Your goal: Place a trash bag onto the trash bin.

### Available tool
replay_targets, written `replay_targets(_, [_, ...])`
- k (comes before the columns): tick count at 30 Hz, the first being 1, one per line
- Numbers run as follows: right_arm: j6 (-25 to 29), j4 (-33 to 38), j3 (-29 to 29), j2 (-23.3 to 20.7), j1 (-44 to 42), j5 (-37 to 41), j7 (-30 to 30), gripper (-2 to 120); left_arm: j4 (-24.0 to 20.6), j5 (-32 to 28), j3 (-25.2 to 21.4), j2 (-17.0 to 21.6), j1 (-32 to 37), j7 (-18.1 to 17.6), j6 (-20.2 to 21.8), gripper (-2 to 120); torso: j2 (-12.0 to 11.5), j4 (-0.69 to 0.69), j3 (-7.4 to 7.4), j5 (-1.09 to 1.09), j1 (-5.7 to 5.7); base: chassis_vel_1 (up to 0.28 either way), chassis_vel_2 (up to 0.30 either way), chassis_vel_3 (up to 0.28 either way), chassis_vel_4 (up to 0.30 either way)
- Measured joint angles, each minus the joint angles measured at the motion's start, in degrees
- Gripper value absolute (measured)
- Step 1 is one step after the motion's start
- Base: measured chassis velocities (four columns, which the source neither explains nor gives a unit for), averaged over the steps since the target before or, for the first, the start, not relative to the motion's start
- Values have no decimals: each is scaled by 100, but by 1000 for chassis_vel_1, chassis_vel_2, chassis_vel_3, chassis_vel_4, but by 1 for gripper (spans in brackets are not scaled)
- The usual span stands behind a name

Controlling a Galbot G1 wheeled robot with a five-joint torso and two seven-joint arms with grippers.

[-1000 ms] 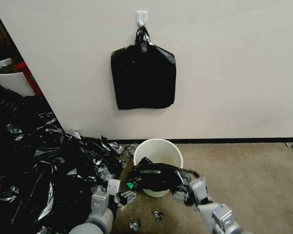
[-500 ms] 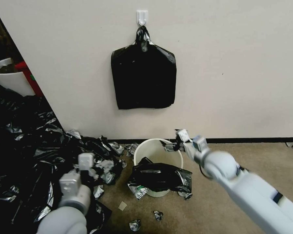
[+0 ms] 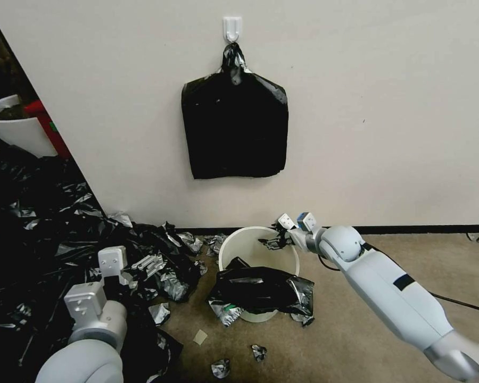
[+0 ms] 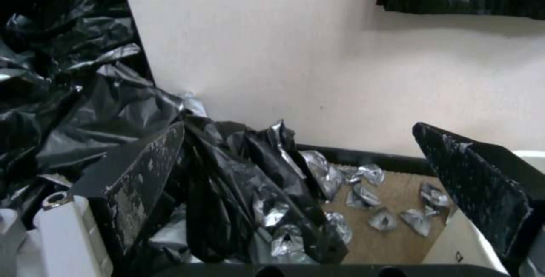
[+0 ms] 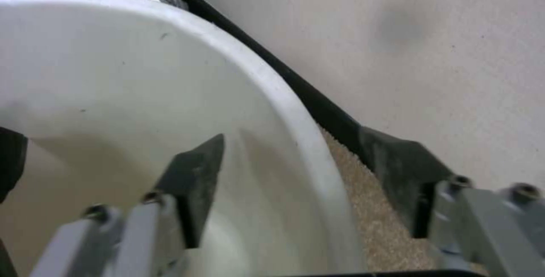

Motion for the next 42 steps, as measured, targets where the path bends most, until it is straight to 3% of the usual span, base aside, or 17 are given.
replay_targets(9, [-205,222,-52,-113,-100,123,343,27,123,35,206,-83,-70,-149,0,100,0,0,-1,0,0,0,0,0,0])
replay_targets(11, [-243,376,-49,-202,-232,340,651,18,164,47,238,-85,-102,-178,0,100,0,0,0,1,0,0,0,0,0])
replay_targets(16, [-232,789,-109,-463,-555,1026,1498,10,225,49,280,-86,-145,-246,-8,100,0,1,-1,0,-1,0,0,0,0])
replay_targets(19, [-166,1445,-129,-690,-955,1930,2601,10,261,51,313,-85,-179,-294,-19,100,0,-1,-1,0,-1,0,0,0,0])
replay_targets(20, [-166,1445,-129,-690,-955,1930,2601,10,261,51,313,-85,-179,-294,-19,100,0,-1,-1,0,-1,0,0,0,0])
replay_targets(22, [1,2182,-132,-857,-1455,2766,3802,7,289,51,333,-77,-202,-329,-26,100,0,1,-1,1,-1,0,0,0,0])
replay_targets(23, [157,2555,-162,-905,-1755,3248,4717,7,321,51,344,-66,-221,-345,-34,100,0,-1,-1,-1,-1,0,0,0,0])
replay_targets(24, [157,2555,-162,-905,-1755,3248,4717,7,321,51,344,-66,-221,-345,-34,100,0,-1,-1,-1,-1,0,0,0,0])
replay_targets(28, [870,3047,-52,-637,-2344,4204,6308,7,403,51,398,-63,-288,-375,-98,100,0,0,-1,1,-1,0,0,0,0])
replay_targets(37, [1312,2982,207,-331,-2705,3933,6854,7,465,44,462,-44,-363,-387,-114,100,1,0,-1,0,-1,0,0,0,0])
replay_targets(39, [1344,2911,242,-321,-2708,3769,6771,7,473,43,471,-43,-368,-389,-114,100,1,0,-1,1,-1,0,0,0,0])
replay_targets(42, [1345,2707,286,-383,-2682,3211,6155,19,496,42,495,-45,-376,-391,-115,100,1,0,-1,0,-1,0,0,0,0])
